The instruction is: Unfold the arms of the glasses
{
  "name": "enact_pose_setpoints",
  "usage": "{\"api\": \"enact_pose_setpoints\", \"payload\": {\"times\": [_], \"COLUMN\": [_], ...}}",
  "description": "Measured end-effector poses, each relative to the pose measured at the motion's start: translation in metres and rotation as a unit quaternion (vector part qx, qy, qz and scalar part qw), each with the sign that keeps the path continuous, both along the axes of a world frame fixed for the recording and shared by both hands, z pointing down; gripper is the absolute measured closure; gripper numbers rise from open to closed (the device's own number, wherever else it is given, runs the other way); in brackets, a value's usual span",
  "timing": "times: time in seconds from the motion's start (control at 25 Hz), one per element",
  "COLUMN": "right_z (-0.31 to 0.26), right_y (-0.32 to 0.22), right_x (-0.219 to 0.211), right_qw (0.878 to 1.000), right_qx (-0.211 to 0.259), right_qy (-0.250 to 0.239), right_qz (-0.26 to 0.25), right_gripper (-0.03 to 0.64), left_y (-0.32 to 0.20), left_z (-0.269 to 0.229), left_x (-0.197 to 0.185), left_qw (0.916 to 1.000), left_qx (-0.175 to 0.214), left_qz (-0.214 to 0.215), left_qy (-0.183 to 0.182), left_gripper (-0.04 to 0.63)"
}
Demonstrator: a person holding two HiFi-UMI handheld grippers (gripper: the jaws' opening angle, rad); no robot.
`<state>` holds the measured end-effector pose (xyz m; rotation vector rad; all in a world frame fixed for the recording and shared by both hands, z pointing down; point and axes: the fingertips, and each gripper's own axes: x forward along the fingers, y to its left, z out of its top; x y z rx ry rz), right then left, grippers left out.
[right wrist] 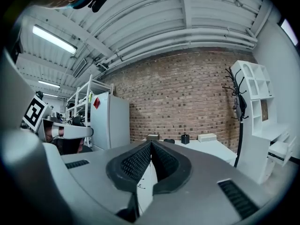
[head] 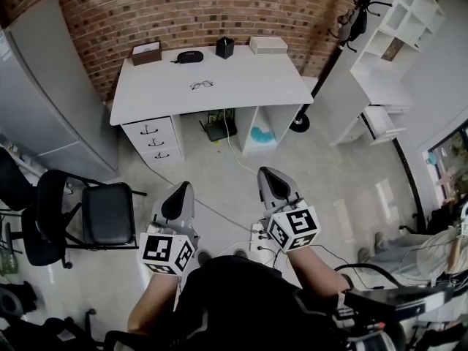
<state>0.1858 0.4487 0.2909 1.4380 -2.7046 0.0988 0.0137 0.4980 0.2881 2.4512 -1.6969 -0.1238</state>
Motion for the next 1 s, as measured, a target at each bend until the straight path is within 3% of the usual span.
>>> {"api": "enact_pose_setpoints", "payload": {"times": [0.56, 0.68, 1.0], "right_z": [0.015, 0.01, 0.017], "right_y": [0.027, 0.019, -0.017], "right_x": [-0.055, -0.054, -0.057], "right_qw": [0.999, 0.999, 1.0], "right_qx": [0.007, 0.009, 0.003], "right_qy": [0.028, 0.031, 0.017], "right_qz": [-0.021, -0.015, -0.013], "right_gripper": [0.61, 0.609, 0.609], "left_y": [0.009, 0.006, -0.031], "left_z": [0.019, 0.013, 0.017], "left_x": [-0.042, -0.042, -0.037], "left_qw": [0.9996, 0.9987, 0.9985], "left_qx": [-0.003, -0.002, -0.008], "left_qz": [0.023, 0.028, 0.043], "left_qy": [0.017, 0.043, 0.031], "left_gripper": [0.586, 0.586, 0.586]}}
